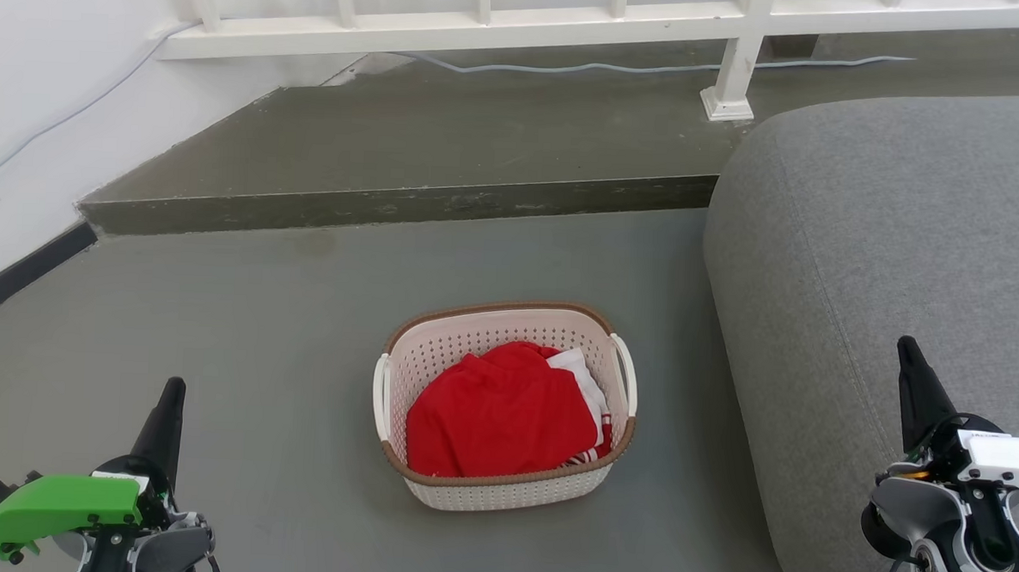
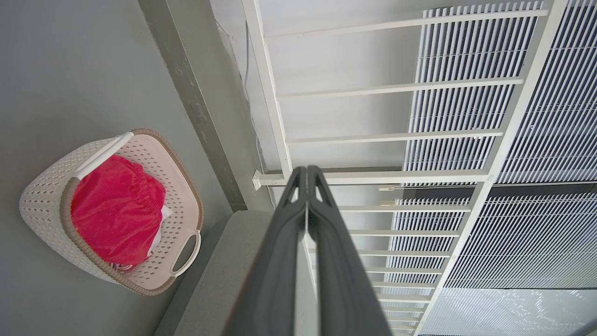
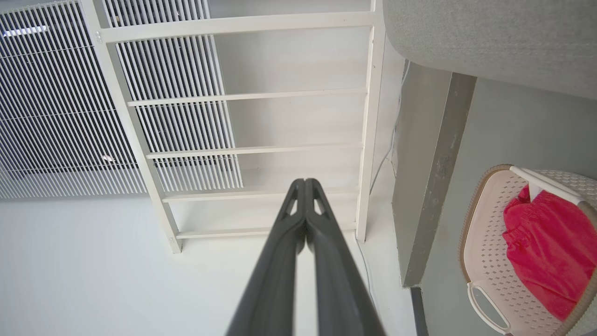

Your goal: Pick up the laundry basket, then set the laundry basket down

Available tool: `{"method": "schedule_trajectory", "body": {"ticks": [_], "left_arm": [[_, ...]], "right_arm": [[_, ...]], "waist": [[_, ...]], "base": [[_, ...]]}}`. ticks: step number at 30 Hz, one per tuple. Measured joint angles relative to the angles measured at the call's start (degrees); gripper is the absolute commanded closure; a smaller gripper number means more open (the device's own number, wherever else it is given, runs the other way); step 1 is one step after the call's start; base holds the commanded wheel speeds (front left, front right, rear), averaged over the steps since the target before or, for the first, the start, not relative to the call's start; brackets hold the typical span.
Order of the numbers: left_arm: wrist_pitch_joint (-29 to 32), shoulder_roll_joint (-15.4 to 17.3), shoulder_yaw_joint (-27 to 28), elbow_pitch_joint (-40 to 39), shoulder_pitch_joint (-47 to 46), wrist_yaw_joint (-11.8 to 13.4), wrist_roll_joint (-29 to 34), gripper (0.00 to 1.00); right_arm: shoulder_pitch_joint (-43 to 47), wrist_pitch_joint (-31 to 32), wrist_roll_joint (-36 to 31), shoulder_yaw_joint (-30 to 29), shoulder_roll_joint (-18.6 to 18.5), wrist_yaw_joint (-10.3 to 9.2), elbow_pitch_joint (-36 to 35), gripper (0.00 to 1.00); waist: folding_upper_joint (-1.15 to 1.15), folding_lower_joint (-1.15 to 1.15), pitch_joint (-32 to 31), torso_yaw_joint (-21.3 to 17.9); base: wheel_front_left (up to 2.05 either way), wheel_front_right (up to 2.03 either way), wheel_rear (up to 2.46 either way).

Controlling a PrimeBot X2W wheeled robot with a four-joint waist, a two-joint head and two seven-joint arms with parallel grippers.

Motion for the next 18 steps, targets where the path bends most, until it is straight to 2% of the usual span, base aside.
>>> {"method": "schedule_trajectory", "body": {"ticks": [18], "left_arm": [[0.0, 0.0, -0.01, -0.01, 0.0, 0.0, 0.0, 1.0]], "right_arm": [[-0.01, 0.07, -0.01, -0.15, 0.04, 0.0, 0.16, 1.0]], "waist": [[0.0, 0.0, 0.0, 0.0]], "base": [[0.0, 0.0, 0.0]]}}
